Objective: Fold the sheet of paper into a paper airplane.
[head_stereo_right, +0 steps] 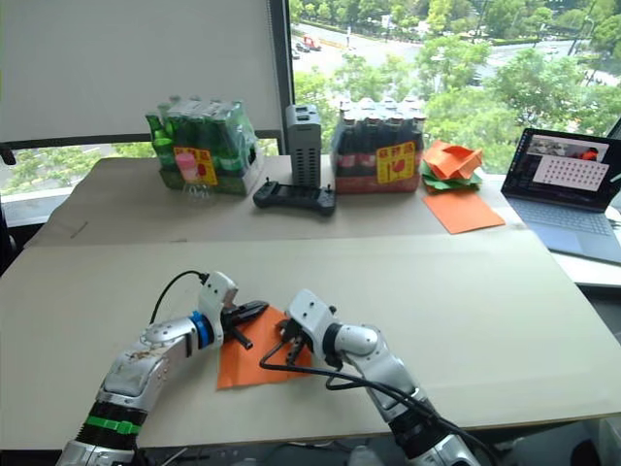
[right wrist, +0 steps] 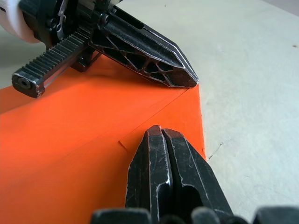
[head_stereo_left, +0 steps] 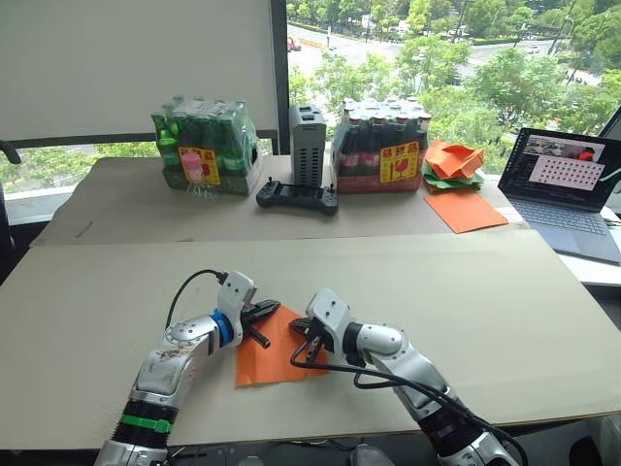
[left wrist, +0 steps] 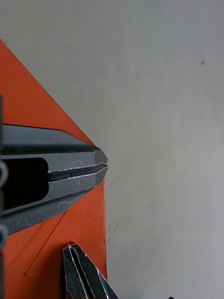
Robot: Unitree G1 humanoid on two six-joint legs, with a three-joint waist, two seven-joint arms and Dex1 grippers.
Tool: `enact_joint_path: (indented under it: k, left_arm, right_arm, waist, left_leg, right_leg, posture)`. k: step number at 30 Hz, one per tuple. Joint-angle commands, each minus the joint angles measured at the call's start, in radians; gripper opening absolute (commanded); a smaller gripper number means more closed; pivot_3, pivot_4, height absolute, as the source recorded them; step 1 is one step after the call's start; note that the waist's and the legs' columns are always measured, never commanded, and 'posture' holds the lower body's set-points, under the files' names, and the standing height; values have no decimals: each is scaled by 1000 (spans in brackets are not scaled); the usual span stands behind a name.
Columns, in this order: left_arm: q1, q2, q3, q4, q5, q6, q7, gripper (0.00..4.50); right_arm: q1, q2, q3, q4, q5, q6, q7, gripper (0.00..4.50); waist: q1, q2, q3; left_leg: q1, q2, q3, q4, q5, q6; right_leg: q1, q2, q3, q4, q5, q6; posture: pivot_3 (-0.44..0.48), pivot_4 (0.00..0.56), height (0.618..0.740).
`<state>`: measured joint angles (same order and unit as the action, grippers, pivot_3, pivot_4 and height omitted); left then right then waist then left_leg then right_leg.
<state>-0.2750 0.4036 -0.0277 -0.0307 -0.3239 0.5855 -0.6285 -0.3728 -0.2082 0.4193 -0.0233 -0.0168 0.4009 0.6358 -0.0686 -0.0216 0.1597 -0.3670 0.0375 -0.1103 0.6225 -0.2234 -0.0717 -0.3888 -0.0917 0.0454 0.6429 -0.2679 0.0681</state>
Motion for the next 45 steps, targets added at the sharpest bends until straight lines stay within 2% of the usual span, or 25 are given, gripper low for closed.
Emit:
enact_joint_path:
  k: [1,4,13,19,21,24,29,37,45]
  left_arm:
    - [12,-11,42,-42,-57,60,6,0]
    - [17,-20,79,-85,-103,86,8,0]
    - [72,-16,319,-272,-383,286,72,0]
    - [167,33,504,-263,-560,403,96,0]
    - [185,36,525,-261,-594,419,107,555]
    - [197,42,516,-247,-582,410,127,1503]
    - [176,21,492,-228,-592,406,151,1503]
    - [134,19,365,-170,-522,368,142,1503]
    - [107,23,335,-126,-490,338,130,1503]
  right_arm:
    - [5,1,18,34,-9,6,8,20]
    - [1,4,20,45,-11,1,10,20]
    - [4,2,27,55,-16,-8,15,20]
    - [2,3,27,59,-15,-10,16,20]
    - [0,5,27,65,-17,-13,15,0]
    - [-2,6,30,68,-19,-14,16,0]
    - [-5,5,32,72,-22,-17,16,0]
    - [1,-3,26,64,-26,-15,10,0]
    - [13,-5,21,52,-29,-9,-2,0]
  waist:
    - [1,0,1]
    - [2,0,2]
    - [2,-1,3]
    - [1,-1,3]
    - [3,-1,3]
    - [9,-2,3]
    - [12,-2,3]
    - [14,-2,3]
    - [18,-2,3]
  left_leg:
    - [0,0,0,0,0,0]
    - [-1,0,0,0,0,0]
    - [-2,0,0,0,0,0]
    - [-2,0,0,-1,0,0]
    - [-2,0,0,-1,0,0]
    - [-2,0,0,0,0,0]
    - [-2,0,0,-1,0,0]
    - [-2,0,0,-1,0,-1]
    - [-2,0,0,-1,0,-1]
  right_leg:
    - [0,0,0,0,0,0]
    - [-1,0,0,0,0,0]
    - [-2,0,0,-1,0,0]
    - [-2,0,0,-1,0,0]
    - [-2,0,0,-1,0,0]
    - [-2,-1,0,-1,0,0]
    - [-2,0,0,-1,0,0]
    - [-2,0,0,-2,0,-1]
    - [-2,0,0,-2,0,-1]
  posture:
    - [0,150,740]
    - [0,150,740]
    - [0,150,740]
    - [0,150,740]
    - [0,150,740]
    - [0,150,740]
    - [0,150,740]
    - [0,150,740]
    - [0,150,740]
